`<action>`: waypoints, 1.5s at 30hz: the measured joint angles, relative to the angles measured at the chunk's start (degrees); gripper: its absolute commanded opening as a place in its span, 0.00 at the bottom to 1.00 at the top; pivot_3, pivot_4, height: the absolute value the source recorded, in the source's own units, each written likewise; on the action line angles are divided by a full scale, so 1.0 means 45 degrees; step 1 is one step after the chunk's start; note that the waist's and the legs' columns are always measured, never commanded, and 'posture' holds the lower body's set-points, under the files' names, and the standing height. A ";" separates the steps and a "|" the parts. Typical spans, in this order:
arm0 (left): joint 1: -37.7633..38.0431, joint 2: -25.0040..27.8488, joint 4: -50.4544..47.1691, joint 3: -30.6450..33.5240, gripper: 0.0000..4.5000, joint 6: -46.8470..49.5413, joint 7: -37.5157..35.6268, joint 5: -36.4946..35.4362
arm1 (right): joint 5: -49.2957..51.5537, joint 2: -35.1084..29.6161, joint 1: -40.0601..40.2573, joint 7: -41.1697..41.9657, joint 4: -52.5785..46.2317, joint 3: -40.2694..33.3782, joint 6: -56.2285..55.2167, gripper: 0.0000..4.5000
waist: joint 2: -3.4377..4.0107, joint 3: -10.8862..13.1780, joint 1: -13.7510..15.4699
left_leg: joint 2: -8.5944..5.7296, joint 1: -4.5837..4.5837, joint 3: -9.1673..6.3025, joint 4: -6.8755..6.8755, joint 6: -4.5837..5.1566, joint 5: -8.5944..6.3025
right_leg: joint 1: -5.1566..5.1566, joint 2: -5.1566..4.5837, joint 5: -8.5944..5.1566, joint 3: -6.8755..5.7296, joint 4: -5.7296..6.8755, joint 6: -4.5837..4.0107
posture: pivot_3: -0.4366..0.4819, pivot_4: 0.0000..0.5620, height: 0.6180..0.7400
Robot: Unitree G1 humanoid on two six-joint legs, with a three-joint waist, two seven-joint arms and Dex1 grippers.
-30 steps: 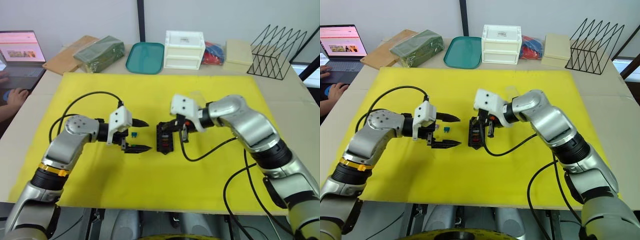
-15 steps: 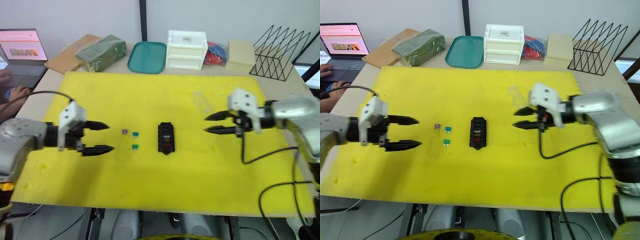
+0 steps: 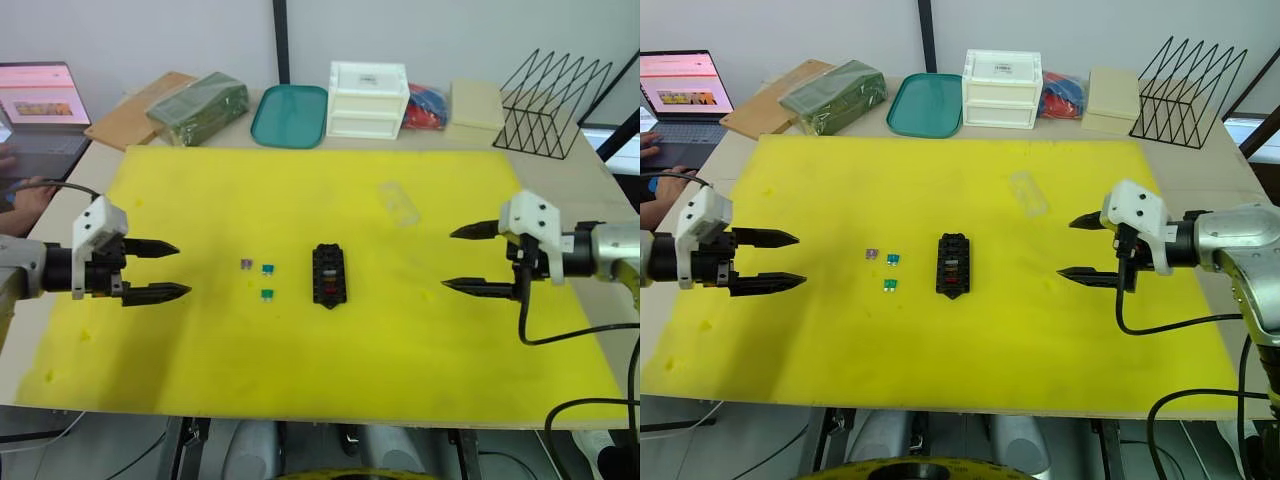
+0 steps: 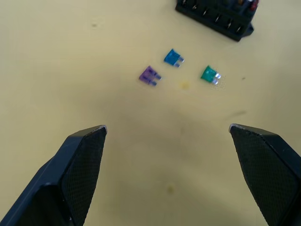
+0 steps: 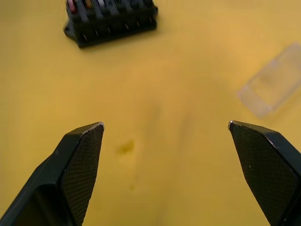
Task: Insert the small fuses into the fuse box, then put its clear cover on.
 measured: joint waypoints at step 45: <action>-0.5892 -0.4396 0.7853 -0.3221 0.45 0.6603 -0.0004 0.0243 | 0.0712 0.4000 -0.4325 -0.2675 -0.1751 0.4074 0.1902 1.00 | -0.0004 -0.0014 0.0089 | -0.0022 -0.0023 -0.0033 0.0021 -0.0005 0.0003 | -0.0008 -0.0023 0.0003 -0.0019 0.0031 0.0000 | 0.48 0.27 1.00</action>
